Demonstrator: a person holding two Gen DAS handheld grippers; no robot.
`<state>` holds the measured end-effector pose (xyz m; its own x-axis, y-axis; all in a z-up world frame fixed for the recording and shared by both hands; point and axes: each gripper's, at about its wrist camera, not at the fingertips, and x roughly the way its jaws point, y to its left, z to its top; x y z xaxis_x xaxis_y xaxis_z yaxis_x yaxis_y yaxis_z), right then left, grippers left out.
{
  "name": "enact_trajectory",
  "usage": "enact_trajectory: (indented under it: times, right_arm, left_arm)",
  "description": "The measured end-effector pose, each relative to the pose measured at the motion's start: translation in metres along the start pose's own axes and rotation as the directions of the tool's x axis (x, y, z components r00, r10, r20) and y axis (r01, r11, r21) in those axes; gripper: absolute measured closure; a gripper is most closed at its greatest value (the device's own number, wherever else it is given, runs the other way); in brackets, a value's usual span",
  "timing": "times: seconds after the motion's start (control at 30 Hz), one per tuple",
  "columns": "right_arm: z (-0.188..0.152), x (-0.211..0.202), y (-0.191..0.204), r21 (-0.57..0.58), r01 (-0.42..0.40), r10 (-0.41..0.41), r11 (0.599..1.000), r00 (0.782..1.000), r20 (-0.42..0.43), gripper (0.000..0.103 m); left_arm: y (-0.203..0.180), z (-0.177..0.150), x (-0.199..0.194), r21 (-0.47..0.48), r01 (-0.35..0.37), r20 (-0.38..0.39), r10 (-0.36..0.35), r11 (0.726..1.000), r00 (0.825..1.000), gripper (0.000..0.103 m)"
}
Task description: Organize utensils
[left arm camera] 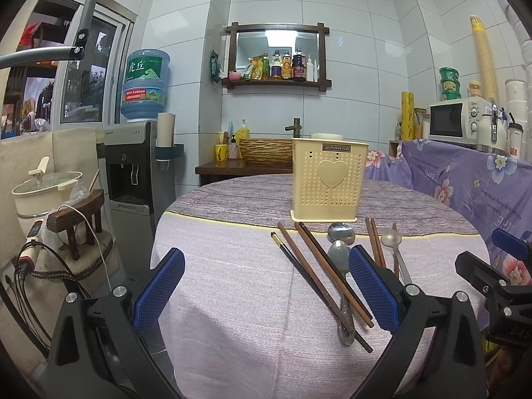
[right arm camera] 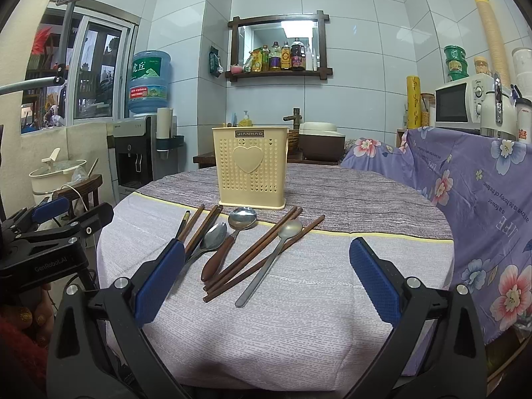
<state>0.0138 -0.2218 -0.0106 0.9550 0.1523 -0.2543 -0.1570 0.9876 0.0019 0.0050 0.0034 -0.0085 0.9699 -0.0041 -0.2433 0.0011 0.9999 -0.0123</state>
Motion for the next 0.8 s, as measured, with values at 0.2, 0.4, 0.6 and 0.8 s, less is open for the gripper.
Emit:
enact_trajectory:
  times: [0.2, 0.4, 0.6, 0.8]
  right_arm:
    - [-0.0001, -0.0002, -0.0002, 0.000, 0.000, 0.000, 1.000, 1.000, 0.000, 0.005]
    - [0.0002, -0.0001, -0.0001, 0.000, 0.000, 0.000, 1.000, 1.000, -0.001, 0.005]
    - [0.0000, -0.0001, 0.0006, 0.000, 0.000, 0.000, 1.000, 1.000, -0.001, 0.005]
    - [-0.0003, 0.0003, 0.0006, 0.001, 0.001, -0.001, 1.000, 1.000, -0.002, 0.005]
  left_arm:
    - [-0.0004, 0.0006, 0.0005, -0.001, 0.000, -0.001, 0.000, 1.000, 1.000, 0.005]
    - [-0.0003, 0.0004, 0.0004, -0.001, -0.001, 0.000, 0.001, 1.000, 1.000, 0.005]
    - [0.0000, 0.0006, 0.0006, -0.002, -0.001, -0.004, 0.001, 1.000, 1.000, 0.005]
    - [-0.0005, 0.0012, 0.0012, -0.001, -0.006, -0.008, 0.006, 1.000, 1.000, 0.005]
